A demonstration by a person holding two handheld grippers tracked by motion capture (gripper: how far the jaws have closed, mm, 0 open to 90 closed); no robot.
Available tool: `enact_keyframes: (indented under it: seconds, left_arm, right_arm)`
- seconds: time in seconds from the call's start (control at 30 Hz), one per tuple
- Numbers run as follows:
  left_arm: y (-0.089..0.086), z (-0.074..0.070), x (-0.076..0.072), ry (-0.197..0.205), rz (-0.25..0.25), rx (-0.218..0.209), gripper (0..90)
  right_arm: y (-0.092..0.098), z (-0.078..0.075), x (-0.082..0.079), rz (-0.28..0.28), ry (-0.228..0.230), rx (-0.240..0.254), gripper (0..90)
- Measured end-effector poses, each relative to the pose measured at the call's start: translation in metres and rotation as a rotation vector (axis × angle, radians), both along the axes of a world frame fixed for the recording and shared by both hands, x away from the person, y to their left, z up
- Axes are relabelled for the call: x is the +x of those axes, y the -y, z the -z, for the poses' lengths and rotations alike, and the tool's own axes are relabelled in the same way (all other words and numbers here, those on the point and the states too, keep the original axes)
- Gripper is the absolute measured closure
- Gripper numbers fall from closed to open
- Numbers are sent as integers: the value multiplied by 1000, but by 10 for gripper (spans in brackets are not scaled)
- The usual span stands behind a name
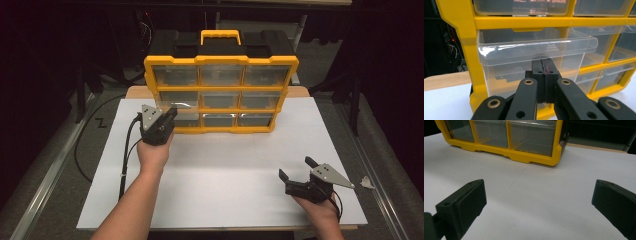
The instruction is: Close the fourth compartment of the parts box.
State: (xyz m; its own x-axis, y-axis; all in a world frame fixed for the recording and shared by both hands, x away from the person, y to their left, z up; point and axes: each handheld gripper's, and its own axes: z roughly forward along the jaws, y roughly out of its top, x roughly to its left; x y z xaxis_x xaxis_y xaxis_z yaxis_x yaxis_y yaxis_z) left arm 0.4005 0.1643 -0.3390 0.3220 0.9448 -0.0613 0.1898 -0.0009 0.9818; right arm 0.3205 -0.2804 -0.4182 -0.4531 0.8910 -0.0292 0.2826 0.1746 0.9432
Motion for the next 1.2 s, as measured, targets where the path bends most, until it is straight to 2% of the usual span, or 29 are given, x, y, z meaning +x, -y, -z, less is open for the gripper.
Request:
enact_keyframes:
  seconds: [0.5, 0.57, 0.77, 0.97, 1.2]
  left_arm:
    - [2, -3, 21, -9, -22, 18, 898]
    - [2, -3, 24, -11, -21, 8, 898]
    - [2, -2, 29, -13, -31, 4, 898]
    - [0, 0, 34, -31, -46, 1, 898]
    - [0, -1, 40, -38, -58, 15, 898]
  right_arm:
    - [0, 0, 0, -6, 0, 2, 9]
    - [0, 0, 0, -6, -1, 3, 9]
    - [0, 1, 1, -5, -3, 3, 9]
    - [-1, 1, 0, -6, -4, 7, 10]
    - [-1, 1, 1, -9, -5, 2, 10]
